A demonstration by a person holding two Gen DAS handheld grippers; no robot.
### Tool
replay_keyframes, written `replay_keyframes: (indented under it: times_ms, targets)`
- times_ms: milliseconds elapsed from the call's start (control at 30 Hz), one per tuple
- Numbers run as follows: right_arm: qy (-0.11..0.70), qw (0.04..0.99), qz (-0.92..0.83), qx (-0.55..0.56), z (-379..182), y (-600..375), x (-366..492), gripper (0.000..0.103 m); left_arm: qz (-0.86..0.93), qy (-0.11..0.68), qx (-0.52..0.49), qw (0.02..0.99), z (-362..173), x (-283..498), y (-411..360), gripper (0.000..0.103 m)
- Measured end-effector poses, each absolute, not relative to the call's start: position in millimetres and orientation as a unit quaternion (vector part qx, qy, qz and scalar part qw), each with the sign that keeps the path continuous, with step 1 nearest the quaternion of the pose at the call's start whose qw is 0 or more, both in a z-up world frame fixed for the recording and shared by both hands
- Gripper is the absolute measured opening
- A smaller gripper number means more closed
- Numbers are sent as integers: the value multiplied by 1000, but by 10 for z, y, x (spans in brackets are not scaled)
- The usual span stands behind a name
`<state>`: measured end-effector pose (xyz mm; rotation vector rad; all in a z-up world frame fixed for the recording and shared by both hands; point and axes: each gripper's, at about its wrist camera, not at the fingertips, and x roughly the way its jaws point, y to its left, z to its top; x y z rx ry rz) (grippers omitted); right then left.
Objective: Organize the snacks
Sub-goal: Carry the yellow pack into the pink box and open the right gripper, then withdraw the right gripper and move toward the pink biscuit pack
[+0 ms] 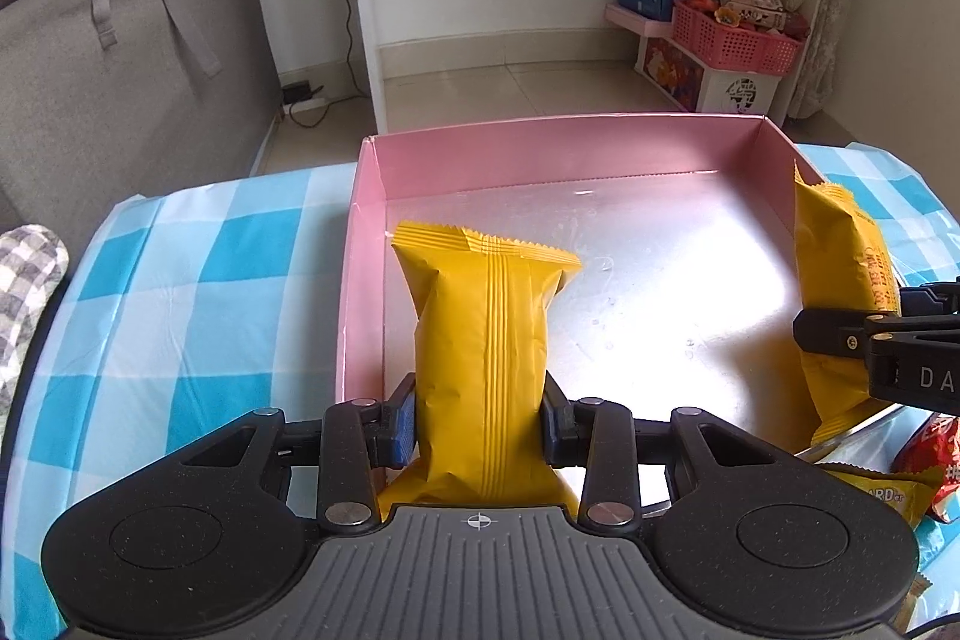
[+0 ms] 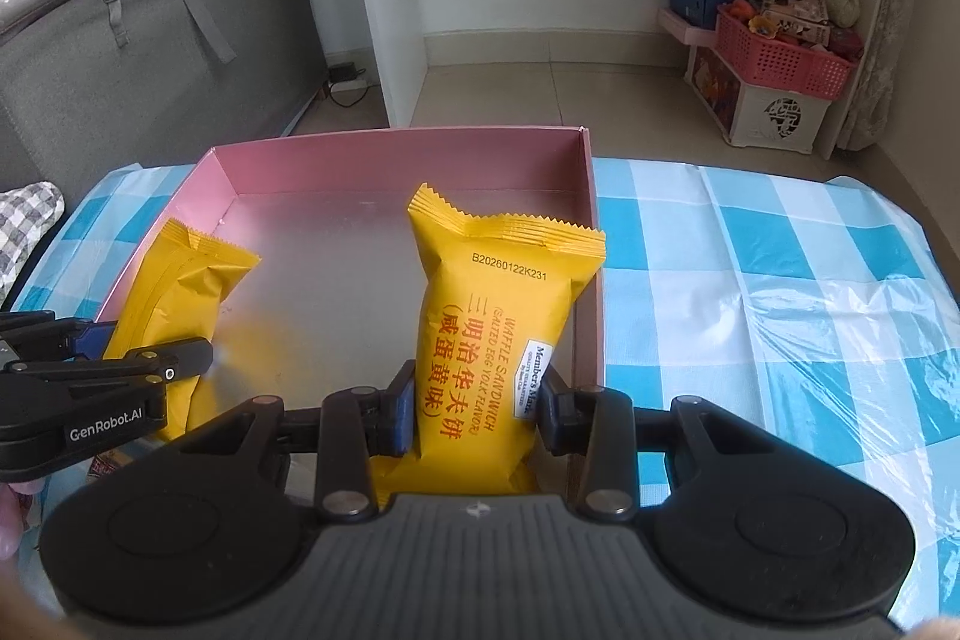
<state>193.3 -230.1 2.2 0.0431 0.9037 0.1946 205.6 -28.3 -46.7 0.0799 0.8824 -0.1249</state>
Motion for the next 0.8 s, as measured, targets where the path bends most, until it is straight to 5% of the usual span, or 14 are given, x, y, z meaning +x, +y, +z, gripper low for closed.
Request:
replay_keyframes:
  times_ms: [200,367,800]
  targets:
    - [422,902,89,23,110,-2330,1882,44,-52,429,30,901,-427,1977,-235,40]
    - [409,907,88,45,274,-2397,1819,64,-63,415,8,908,-292,1865,-179,72]
    - [419,903,82,48,519,-2417,1515,83,-92,412,-10,906,62,1415,-160,92]
